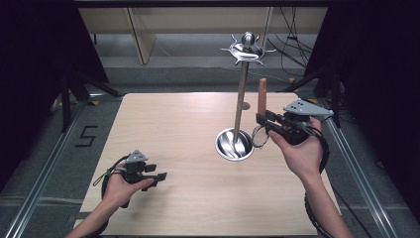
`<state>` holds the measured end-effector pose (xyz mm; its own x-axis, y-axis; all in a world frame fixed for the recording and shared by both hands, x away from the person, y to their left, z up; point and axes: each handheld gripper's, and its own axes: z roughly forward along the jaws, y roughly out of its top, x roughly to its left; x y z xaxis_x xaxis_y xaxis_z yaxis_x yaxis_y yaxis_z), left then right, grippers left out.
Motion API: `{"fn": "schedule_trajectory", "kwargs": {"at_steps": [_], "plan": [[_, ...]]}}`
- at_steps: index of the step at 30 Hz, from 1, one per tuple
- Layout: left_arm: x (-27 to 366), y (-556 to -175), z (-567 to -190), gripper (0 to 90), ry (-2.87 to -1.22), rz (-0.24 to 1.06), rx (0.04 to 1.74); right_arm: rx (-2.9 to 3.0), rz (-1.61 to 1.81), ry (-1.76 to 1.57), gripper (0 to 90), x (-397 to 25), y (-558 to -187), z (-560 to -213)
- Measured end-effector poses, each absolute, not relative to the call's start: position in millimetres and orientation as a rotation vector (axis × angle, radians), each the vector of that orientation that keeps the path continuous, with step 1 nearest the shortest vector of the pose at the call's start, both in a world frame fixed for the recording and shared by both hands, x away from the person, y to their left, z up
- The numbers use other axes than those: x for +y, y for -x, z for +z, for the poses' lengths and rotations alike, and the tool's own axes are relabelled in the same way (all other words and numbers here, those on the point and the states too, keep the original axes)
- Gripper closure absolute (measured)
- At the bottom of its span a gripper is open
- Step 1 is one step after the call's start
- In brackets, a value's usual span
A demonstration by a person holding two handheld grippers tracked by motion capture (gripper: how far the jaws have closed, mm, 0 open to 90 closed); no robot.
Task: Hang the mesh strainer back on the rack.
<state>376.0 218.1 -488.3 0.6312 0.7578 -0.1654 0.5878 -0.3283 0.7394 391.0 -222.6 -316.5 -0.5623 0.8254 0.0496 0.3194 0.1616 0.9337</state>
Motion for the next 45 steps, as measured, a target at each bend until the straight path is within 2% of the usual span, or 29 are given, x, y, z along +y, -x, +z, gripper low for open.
{"fn": "schedule_trajectory", "kwargs": {"at_steps": [45], "plan": [[218, -377, -488, 40.0, -2.04, 0.265, 1.054, 1.885, 1.45, -1.074, 69.0, -225, -391, -295]]}}
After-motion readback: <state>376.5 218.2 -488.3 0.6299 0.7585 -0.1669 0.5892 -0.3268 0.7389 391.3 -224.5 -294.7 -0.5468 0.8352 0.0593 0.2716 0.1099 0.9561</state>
